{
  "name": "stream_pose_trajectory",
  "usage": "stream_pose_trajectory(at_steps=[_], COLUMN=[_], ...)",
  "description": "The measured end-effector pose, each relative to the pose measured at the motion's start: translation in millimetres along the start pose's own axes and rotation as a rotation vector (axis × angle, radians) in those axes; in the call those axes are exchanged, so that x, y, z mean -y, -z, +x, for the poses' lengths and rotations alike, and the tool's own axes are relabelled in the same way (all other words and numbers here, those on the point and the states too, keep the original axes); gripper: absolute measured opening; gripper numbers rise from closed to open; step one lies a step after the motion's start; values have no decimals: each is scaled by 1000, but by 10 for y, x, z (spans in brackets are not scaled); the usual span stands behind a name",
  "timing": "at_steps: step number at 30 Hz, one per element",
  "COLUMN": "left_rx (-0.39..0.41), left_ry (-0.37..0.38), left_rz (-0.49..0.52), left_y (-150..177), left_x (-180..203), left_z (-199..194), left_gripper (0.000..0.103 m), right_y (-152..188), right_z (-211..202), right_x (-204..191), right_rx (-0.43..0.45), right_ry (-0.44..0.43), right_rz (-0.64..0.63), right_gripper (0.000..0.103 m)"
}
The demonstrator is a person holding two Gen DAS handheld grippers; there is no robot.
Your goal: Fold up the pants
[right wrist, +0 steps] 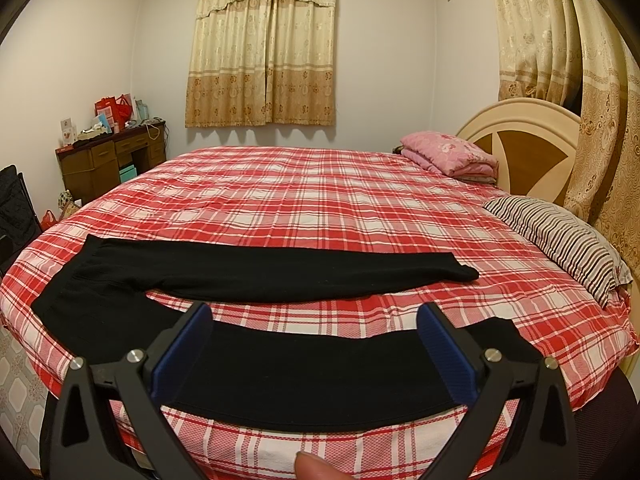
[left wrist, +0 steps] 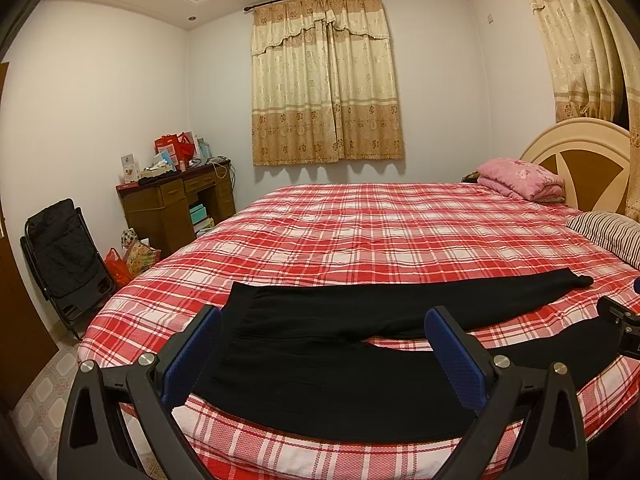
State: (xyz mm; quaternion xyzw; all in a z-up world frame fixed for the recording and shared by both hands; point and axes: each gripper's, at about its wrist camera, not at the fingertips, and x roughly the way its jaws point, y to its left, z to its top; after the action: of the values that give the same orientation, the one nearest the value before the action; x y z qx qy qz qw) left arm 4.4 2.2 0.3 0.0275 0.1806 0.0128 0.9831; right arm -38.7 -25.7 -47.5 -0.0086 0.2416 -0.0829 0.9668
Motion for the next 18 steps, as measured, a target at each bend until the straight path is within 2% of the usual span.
stream_pose_trajectory(at_steps=[18], left_rx=[-17], left_ry=[3], left_rz=[2], left_y=[52], left_x=[0], left_z=[66], left_gripper=[102], right_y=[37], right_z=[26], right_x=[38], right_rx=[-4], right_ry=[2], right_rz=[-2], right_gripper=[103])
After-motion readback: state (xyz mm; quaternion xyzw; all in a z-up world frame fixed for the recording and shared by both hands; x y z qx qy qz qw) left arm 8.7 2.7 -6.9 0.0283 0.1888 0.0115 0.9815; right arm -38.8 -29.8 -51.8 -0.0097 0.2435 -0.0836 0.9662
